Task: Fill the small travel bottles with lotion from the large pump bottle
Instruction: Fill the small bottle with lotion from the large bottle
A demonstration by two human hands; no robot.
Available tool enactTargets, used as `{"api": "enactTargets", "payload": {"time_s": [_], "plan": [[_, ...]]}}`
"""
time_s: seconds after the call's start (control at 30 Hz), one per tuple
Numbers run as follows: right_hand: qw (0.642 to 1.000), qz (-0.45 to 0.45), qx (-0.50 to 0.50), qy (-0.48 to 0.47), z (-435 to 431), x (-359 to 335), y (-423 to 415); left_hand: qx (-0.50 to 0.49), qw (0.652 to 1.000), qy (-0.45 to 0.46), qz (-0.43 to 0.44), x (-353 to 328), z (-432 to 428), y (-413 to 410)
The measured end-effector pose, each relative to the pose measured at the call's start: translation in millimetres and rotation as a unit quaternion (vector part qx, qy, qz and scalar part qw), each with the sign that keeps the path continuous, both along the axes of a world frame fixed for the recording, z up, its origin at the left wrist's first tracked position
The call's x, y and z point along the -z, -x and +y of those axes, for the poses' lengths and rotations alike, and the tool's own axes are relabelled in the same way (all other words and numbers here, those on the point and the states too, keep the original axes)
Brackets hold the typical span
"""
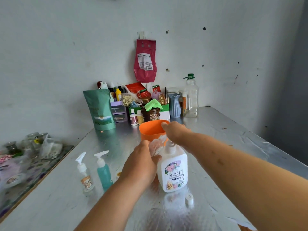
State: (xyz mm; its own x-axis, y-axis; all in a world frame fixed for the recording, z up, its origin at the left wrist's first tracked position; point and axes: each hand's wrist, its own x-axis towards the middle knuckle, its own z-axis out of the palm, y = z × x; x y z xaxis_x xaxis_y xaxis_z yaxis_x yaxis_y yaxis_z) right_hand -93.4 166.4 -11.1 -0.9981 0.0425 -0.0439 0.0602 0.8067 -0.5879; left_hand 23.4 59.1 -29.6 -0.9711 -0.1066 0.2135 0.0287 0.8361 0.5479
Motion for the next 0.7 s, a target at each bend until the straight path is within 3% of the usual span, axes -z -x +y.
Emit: {"api": "enactTargets", "payload": {"time_s": [0.23, 0.5, 0.7], "plan": [[0.999, 0.036, 0.004, 0.031, 2.9, 1.7, 0.3, 0.004, 1.000, -0.013, 0.012, 3.2, -2.2, 4.8], [0.998, 0.017, 0.000, -0.067, 0.8, 3.3, -4.4, 0.010, 1.000, -0.027, 0.006, 7.7, -3.9, 0.4], [0.998, 0.017, 0.000, -0.059, 3.7, -10.9, -15.4, 0.007, 0.999, -0.038, 0.010, 4.4, -1.7, -2.8]]}}
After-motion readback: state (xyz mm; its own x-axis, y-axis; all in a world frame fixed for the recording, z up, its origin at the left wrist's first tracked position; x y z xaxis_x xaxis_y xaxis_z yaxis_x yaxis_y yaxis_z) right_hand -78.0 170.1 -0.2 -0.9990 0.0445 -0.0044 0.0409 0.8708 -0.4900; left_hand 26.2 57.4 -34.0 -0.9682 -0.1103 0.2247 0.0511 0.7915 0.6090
